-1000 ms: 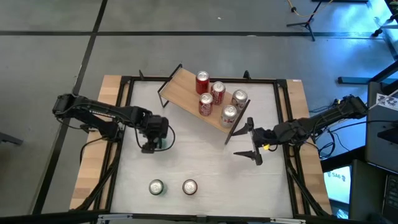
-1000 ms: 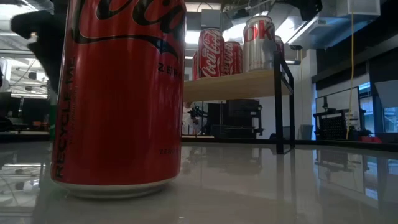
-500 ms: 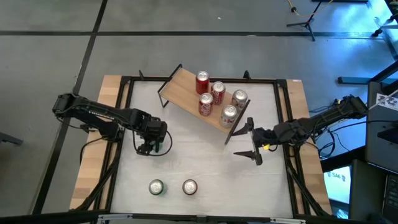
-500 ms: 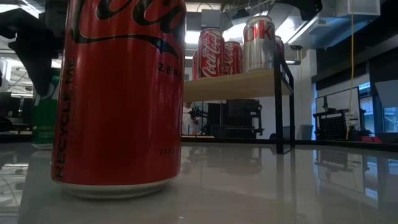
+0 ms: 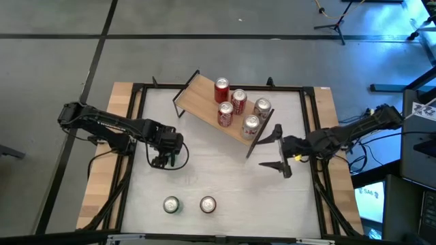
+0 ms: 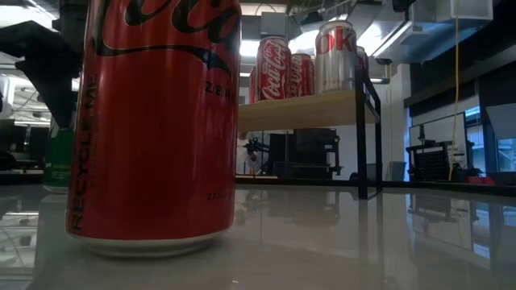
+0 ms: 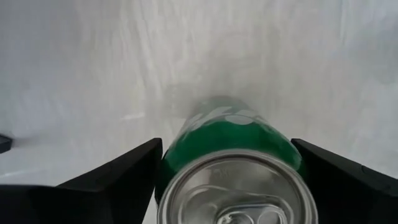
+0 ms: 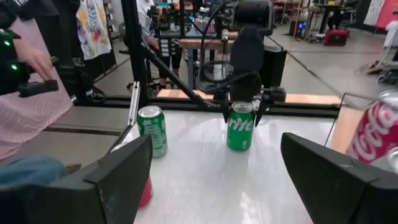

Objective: Place canned beverage on shelf
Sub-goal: Put the top green soda can on the shelf

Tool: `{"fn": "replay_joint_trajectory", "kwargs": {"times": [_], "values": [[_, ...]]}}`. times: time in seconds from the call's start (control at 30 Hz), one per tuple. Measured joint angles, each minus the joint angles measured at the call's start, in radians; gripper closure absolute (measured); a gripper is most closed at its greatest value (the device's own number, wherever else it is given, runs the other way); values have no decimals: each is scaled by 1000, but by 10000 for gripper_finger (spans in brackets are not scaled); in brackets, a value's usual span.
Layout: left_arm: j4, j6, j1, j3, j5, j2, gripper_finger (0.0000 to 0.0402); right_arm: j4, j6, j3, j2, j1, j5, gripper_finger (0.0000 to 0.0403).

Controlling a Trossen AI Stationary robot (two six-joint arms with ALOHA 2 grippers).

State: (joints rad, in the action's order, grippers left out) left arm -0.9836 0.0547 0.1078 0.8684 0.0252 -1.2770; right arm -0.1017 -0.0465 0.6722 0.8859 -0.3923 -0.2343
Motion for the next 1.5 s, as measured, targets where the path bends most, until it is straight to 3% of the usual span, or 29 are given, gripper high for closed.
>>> {"fn": "replay_joint_trajectory", "kwargs": {"times": [0.47, 0.7, 1.5], "values": [[40, 5, 0, 0, 21, 0, 64, 189, 7, 2, -225, 0, -50, 54], [45, 2, 0, 0, 130, 0, 57, 210, 7, 2, -230, 0, -71, 54], [84, -84, 0, -1, 148, 0, 56, 211, 8, 2, -223, 0, -70, 54]]}}
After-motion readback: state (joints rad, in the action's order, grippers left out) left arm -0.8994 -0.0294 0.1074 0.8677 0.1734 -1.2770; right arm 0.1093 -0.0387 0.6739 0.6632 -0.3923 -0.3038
